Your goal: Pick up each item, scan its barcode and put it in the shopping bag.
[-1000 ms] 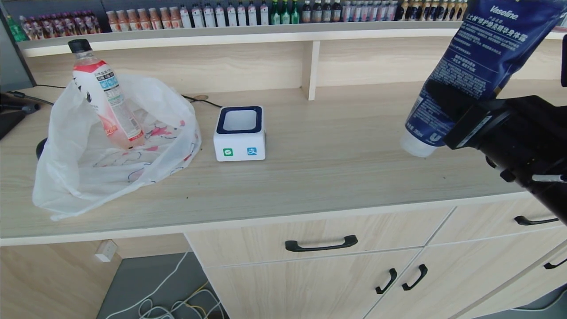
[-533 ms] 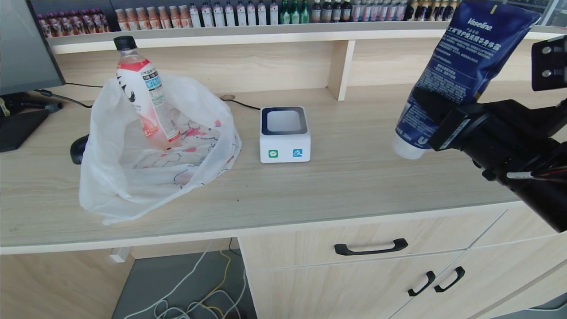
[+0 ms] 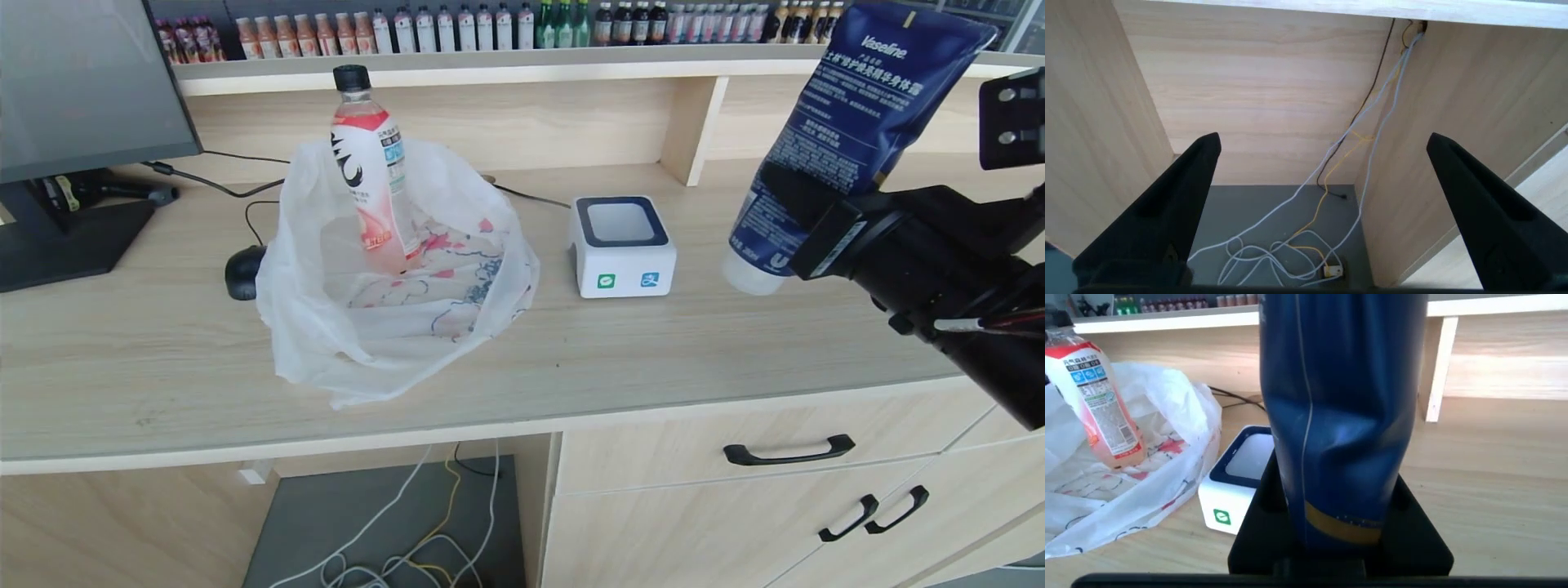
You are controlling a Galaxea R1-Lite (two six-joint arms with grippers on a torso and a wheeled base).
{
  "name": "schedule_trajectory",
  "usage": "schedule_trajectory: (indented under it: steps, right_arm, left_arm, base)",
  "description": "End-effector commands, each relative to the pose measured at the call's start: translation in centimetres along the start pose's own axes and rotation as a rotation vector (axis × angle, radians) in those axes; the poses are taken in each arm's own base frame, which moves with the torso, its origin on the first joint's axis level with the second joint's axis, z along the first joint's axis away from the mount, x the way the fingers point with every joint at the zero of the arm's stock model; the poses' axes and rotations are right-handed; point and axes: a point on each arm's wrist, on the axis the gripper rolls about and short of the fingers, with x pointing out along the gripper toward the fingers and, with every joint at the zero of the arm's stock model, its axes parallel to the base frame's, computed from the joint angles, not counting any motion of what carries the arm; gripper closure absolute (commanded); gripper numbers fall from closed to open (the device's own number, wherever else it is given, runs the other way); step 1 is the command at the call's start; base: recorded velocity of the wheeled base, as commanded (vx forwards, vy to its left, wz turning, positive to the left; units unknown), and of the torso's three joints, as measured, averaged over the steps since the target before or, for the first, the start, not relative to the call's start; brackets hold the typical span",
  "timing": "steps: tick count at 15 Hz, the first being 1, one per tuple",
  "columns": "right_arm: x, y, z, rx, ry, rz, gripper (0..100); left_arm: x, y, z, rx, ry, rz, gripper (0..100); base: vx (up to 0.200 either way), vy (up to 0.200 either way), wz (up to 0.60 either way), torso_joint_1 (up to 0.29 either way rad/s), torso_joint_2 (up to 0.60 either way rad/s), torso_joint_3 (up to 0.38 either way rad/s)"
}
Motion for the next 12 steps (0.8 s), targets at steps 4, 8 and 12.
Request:
schedule_trajectory:
  steps: [4,8,12]
  right_arm:
    - [0.0,0.1,0.4,0.000,-0.025,0.033,100]
    - [0.1,0.2,0.2,-0.070,-0.021,0.061,100]
    - [1.6,0.0,0.9,-0.175,-0.016,0.079,100]
  left_arm:
    - [0.0,0.0,0.0,0.000,0.000,0.001,0]
    - [0.0,0.0,0.0,0.000,0.000,0.001,0]
    - [0.0,0.0,0.0,0.000,0.000,0.001,0]
  base:
    - [0.000,0.000,0.00,0.000,0.00,0.000]
    - [0.000,0.000,0.00,0.000,0.00,0.000]
    - [0.000,0.000,0.00,0.000,0.00,0.000]
